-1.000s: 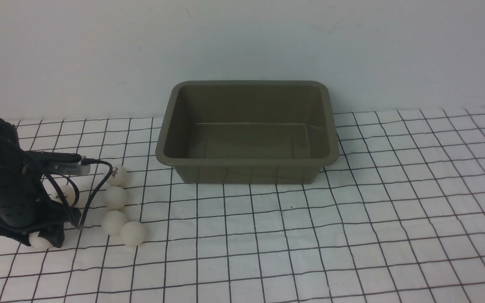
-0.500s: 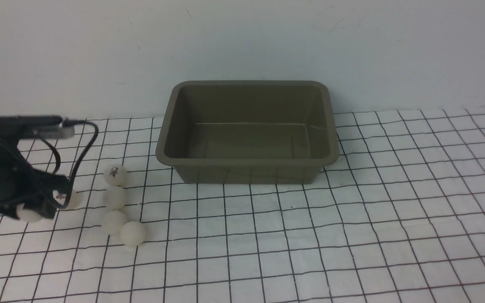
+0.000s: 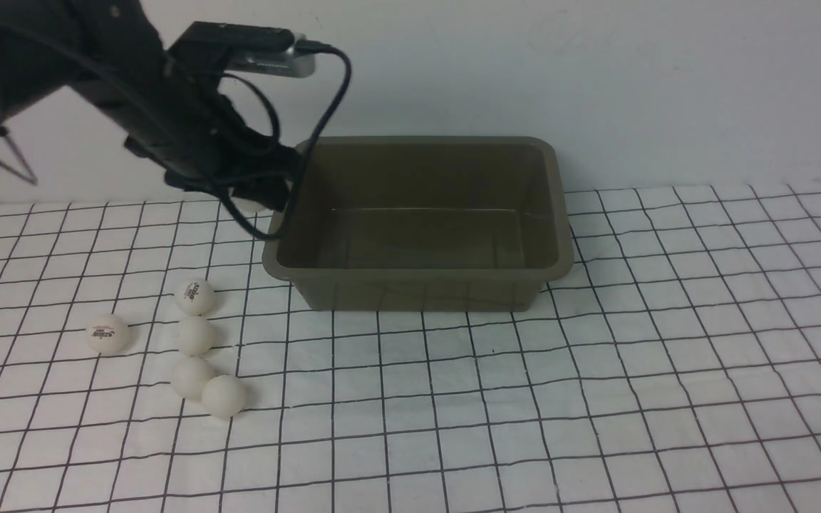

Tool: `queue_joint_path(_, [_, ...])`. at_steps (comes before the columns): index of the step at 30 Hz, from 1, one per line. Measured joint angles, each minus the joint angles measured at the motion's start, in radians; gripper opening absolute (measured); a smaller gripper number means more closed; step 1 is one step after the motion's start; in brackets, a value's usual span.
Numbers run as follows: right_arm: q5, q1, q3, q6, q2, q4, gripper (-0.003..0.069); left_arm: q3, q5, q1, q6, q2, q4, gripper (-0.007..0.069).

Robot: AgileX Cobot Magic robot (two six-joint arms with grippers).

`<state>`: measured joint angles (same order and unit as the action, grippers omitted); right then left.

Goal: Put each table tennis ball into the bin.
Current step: Use the left arm to put the table tennis ball into the box, then use the left arm to clamp the table tennis ball closest to it

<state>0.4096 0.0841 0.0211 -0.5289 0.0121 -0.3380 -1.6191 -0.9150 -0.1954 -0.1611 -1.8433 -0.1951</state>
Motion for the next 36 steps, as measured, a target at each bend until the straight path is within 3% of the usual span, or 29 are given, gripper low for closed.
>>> queue_joint_path(8, [0.0, 0.0, 0.0, 0.0, 0.0, 0.0, -0.0018, -0.268, -0.05, -0.052, -0.006, -0.241, 0.0, 0.0346])
queue_joint_path(14, [0.0, 0.0, 0.0, 0.0, 0.0, 0.0, -0.0018, -0.373, -0.064, -0.072, -0.074, -0.367, 0.0, 0.0347])
queue_joint_path(23, [0.0, 0.0, 0.0, 0.0, 0.0, 0.0, -0.0018, -0.383, -0.076, -0.104, -0.087, -0.404, -0.03, 0.0472])
queue_joint_path(29, [0.0, 0.0, 0.0, 0.0, 0.0, 0.0, -0.0018, -0.454, -0.167, -0.109, -0.081, -0.37, -0.033, 0.049])
queue_joint_path(31, [0.0, 0.0, 0.0, 0.0, 0.0, 0.0, -0.0018, -0.504, -0.262, -0.1, -0.078, -0.306, 0.023, 0.049])
queue_joint_path(36, [0.0, 0.0, 0.0, 0.0, 0.0, 0.0, -0.0018, -0.52, -0.319, -0.055, -0.042, -0.195, 0.188, 0.049])
